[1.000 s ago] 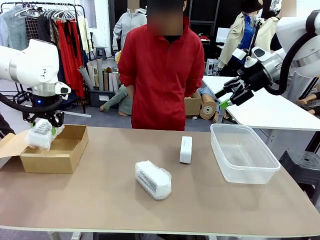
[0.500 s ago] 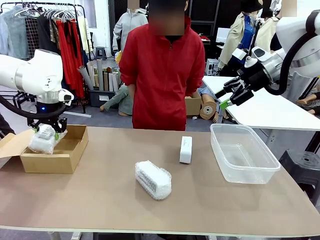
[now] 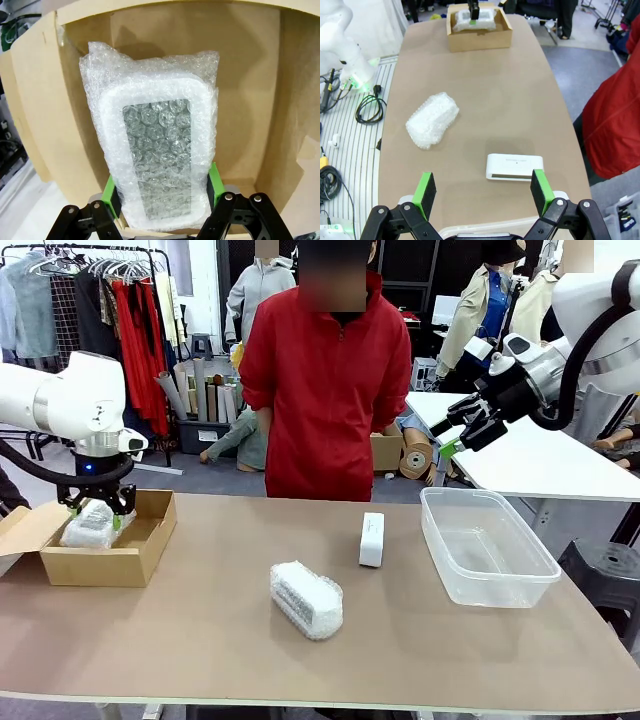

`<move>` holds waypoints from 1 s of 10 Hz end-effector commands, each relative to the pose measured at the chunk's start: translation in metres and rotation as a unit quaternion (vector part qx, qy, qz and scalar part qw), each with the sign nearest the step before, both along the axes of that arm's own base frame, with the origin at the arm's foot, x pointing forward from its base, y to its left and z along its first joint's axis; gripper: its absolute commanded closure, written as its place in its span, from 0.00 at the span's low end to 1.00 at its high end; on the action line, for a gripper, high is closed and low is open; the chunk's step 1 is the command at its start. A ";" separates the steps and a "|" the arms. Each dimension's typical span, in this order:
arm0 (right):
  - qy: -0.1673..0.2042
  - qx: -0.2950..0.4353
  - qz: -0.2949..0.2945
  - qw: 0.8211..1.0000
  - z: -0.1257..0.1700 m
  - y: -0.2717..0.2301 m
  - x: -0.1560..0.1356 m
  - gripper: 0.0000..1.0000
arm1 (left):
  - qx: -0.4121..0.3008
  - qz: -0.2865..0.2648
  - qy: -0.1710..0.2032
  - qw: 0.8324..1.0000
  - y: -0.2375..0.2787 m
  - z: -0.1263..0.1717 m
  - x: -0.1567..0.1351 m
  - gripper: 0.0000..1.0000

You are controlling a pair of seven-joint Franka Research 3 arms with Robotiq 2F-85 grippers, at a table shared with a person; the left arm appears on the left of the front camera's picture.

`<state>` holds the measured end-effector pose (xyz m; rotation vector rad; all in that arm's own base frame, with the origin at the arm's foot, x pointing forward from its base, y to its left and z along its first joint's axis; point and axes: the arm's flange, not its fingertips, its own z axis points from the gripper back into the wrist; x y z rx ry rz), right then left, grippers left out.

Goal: Separate and place wrapped and unwrapped clocks.
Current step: If the picked Digital clock is wrapped, place it in the Package Box ; if not, place it in the Organizing box.

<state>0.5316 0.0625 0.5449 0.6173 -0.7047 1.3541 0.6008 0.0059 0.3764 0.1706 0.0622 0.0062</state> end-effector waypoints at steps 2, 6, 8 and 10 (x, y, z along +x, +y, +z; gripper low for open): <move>-0.002 -0.001 0.001 1.000 0.002 0.000 0.000 0.00 | -0.006 -0.004 0.002 1.000 0.006 -0.006 0.003 1.00; -0.002 -0.001 0.001 1.000 0.002 0.000 0.000 0.00 | -0.002 0.001 0.011 1.000 0.010 -0.012 0.005 0.96; -0.002 -0.001 0.001 1.000 0.002 0.000 0.000 0.00 | -0.002 -0.001 0.015 1.000 0.011 -0.013 0.005 0.64; -0.002 -0.001 0.001 1.000 0.002 0.000 0.000 0.00 | -0.002 0.002 0.013 1.000 0.011 -0.013 0.004 0.26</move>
